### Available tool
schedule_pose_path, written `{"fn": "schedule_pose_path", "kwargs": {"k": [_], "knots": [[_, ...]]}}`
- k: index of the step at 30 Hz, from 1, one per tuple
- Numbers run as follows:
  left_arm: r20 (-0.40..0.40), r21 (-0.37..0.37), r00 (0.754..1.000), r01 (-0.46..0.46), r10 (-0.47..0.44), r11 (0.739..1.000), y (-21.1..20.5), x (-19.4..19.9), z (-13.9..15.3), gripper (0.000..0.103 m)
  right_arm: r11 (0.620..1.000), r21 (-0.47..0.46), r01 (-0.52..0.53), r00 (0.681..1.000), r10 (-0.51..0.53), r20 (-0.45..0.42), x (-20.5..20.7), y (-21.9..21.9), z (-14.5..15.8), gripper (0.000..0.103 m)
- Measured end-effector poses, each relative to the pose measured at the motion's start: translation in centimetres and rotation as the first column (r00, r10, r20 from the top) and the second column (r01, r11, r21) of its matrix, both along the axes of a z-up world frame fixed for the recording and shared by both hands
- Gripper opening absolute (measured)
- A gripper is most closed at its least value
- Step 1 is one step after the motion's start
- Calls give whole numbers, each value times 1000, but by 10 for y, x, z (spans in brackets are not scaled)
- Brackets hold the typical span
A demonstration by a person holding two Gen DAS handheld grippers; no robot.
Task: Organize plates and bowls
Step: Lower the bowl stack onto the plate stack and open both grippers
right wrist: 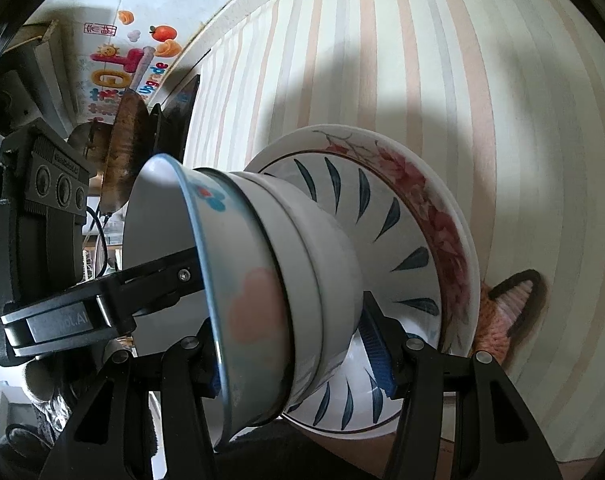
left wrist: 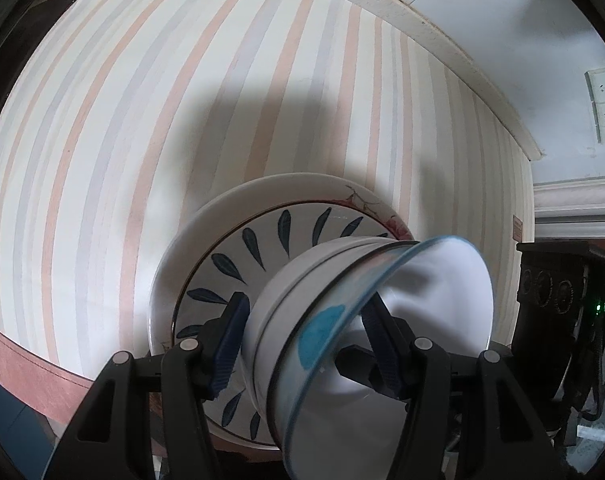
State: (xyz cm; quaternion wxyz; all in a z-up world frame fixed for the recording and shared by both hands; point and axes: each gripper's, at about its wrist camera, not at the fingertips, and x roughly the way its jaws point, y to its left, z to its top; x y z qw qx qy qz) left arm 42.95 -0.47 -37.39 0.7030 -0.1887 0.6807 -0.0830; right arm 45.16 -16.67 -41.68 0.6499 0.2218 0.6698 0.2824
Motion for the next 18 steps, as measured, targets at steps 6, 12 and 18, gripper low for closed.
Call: {"fn": "schedule_pose_path", "kwargs": {"k": [6,12,18], "knots": [[2,3,1000,18,-18,1000,0,-2,-2,56,1000,-16,-1,1000,1,0,-1,2,-2,58],[15,24,999,45,-45,999,-4,-5,0,55,1000,-30,7,1000,-7,0,-2,0,-1,58],[79,93,993,77,-85,993,-5,-10,19,55,998,-62,17,1000,-16,14,-7,0,4,58]]}}
